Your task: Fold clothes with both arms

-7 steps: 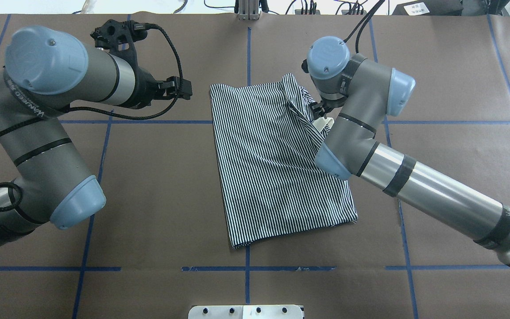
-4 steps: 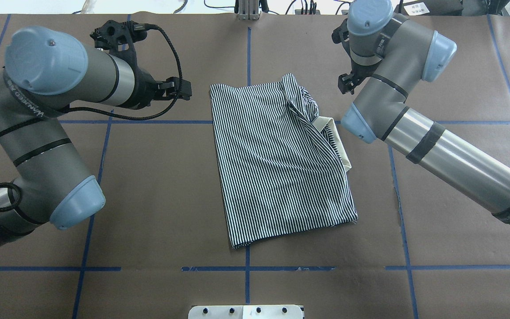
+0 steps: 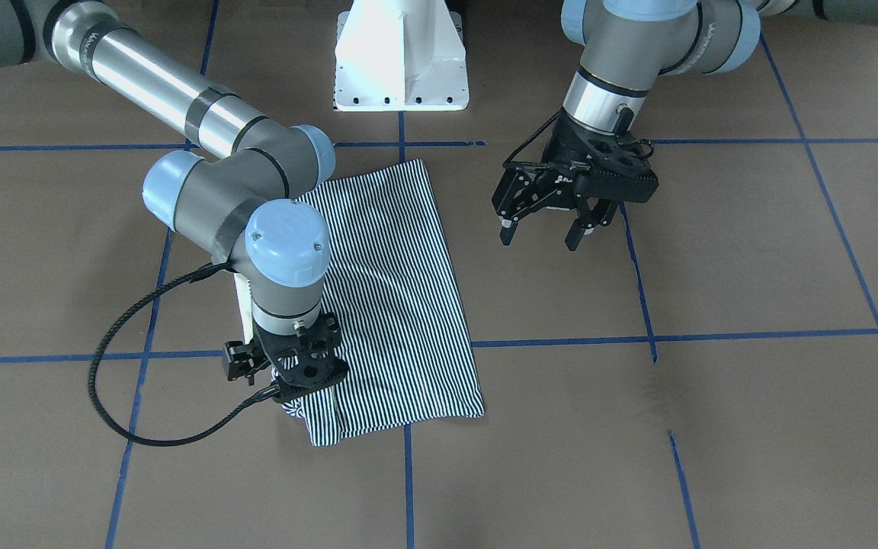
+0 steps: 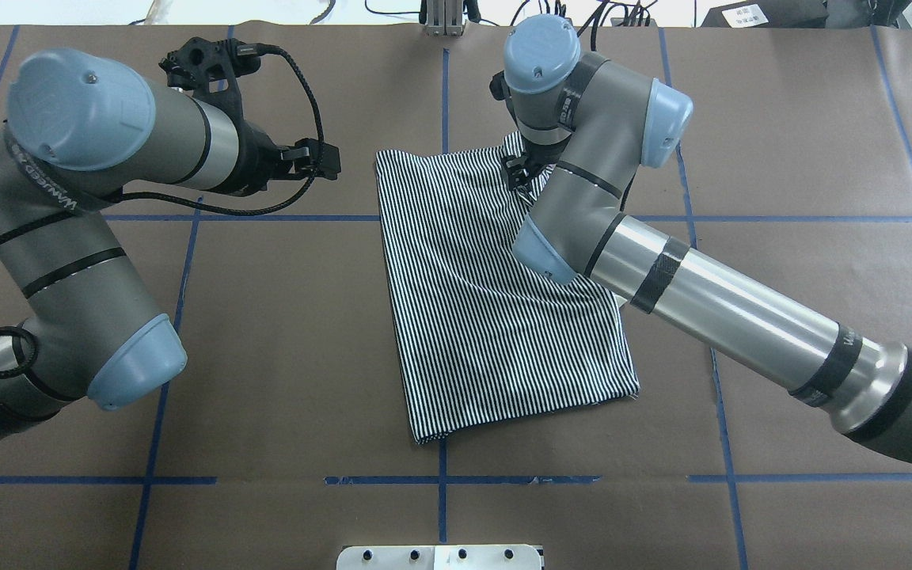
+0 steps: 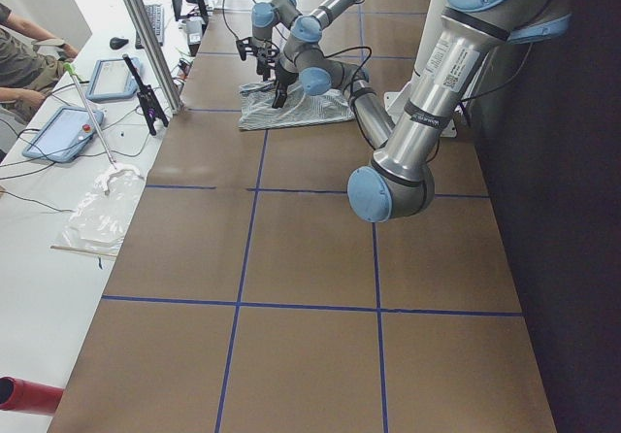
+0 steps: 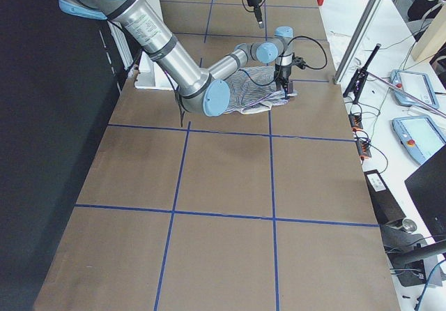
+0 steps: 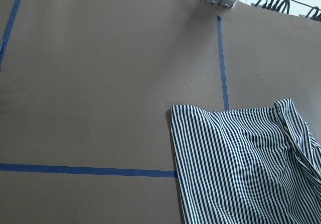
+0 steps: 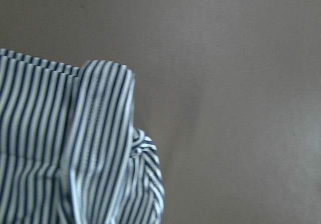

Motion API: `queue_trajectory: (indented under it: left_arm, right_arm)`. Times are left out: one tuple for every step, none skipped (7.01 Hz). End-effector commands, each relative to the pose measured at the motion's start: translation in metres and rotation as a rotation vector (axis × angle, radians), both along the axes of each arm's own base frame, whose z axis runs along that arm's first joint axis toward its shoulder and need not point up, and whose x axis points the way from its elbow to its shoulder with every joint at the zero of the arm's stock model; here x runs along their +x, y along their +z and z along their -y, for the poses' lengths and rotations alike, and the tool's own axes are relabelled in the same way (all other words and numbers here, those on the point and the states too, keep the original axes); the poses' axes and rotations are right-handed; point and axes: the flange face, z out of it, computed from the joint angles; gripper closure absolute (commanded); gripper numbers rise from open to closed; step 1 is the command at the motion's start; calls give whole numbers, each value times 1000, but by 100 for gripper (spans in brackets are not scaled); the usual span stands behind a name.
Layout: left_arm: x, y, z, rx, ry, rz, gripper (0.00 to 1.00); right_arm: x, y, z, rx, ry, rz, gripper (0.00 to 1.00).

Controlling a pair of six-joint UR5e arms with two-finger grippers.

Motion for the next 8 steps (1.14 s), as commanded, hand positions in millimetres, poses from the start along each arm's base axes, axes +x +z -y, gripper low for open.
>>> queue_trajectory:
  left_arm:
    - [-1,-5,-1,5,-1,-7,0]
    - [-2,-7,-2,7,-2,-11,0]
    - [-2,-7,-2,7,-2,-11,0]
    - [-5,-13,-4,15,-1,-19,0]
    - [-6,-14,-6,17,-1,-21,0]
    - [-7,-14,-6,18,-1,-22,0]
    - [-6,-14,-6,17,0,-22,0]
    - [-6,-14,-6,17,0,-22,0]
  right_arm:
    - [-18,9,-10,-7,-19,-9,0]
    - [-19,16,-9,-14,-20,-19,0]
    - [-20,21,-9,-19,-23,-26,0]
    - [-20,23,-8,-20,-21,-29,0]
    - [-20,28,-7,-26,-21,-38,0]
    - [-20,27,-6,-23,-21,-38,0]
    - [-17,29,-4,-20,-17,-42,0]
    - [-9,29,4,-15,-7,-45,0]
